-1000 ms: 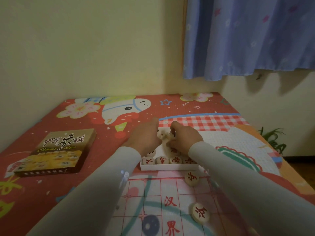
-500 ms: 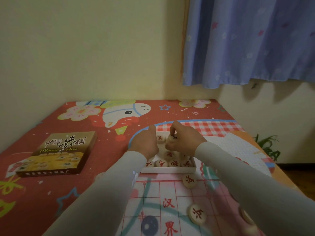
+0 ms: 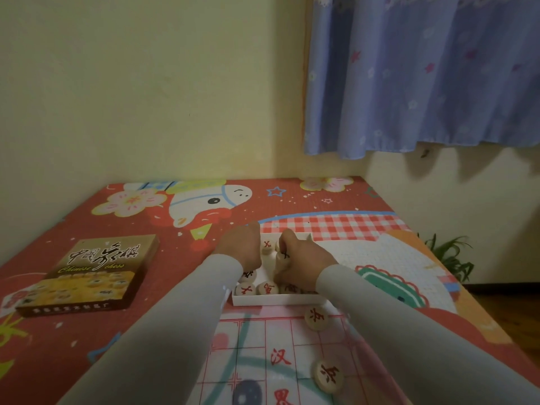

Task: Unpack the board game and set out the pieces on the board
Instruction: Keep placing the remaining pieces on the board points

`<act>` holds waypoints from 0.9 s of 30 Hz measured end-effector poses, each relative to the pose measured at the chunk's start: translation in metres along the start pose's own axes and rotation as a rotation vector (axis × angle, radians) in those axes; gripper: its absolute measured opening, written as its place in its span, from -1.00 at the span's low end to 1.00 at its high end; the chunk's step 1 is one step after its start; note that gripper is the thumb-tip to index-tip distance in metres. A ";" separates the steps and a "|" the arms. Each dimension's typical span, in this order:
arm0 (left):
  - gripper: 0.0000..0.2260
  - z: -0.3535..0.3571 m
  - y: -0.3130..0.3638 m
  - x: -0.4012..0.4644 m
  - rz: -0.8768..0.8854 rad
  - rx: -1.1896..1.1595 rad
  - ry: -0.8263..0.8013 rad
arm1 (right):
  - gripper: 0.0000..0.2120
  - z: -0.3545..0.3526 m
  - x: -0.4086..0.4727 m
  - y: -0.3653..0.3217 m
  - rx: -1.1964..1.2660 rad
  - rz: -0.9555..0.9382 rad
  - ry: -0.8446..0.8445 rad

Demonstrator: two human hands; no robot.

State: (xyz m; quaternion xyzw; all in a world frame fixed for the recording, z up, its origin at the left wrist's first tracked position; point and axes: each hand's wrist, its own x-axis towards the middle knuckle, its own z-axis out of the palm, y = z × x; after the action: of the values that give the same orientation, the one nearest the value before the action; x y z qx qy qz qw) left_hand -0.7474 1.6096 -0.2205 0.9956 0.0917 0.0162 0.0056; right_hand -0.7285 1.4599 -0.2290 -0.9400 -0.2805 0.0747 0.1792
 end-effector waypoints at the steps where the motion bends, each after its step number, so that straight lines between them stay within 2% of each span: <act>1: -0.51 -0.001 0.000 -0.001 0.000 -0.012 0.009 | -0.72 -0.001 0.000 0.001 -0.023 -0.007 0.015; 5: -0.57 -0.002 0.012 -0.007 0.057 -0.199 0.045 | -0.79 -0.005 0.002 0.009 -0.094 -0.022 0.097; 11: -0.69 0.017 0.018 -0.012 0.134 -0.346 -0.042 | -0.68 0.000 0.002 0.011 -0.087 -0.014 0.074; 17: -0.72 0.023 0.008 -0.015 0.177 -0.500 -0.013 | -0.68 -0.007 -0.003 0.012 -0.008 -0.037 0.128; 20: -0.67 0.010 0.003 -0.017 0.108 -0.877 0.060 | -0.64 -0.019 -0.005 0.013 0.221 -0.038 0.172; 22: -0.62 -0.005 0.005 -0.025 -0.027 -1.277 0.052 | -0.60 -0.027 -0.007 0.011 0.412 -0.065 0.184; 24: -0.57 -0.016 0.009 -0.035 -0.194 -1.598 -0.016 | -0.60 -0.036 -0.015 0.005 0.495 -0.100 0.169; 27: -0.63 -0.023 0.012 -0.050 -0.316 -1.850 -0.051 | -0.59 -0.044 -0.031 -0.010 0.513 -0.144 0.097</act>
State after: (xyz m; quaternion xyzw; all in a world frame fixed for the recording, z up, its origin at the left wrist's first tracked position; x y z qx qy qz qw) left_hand -0.7954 1.5883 -0.1994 0.5719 0.1764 0.0599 0.7989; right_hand -0.7484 1.4377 -0.1835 -0.8440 -0.3094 0.0853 0.4296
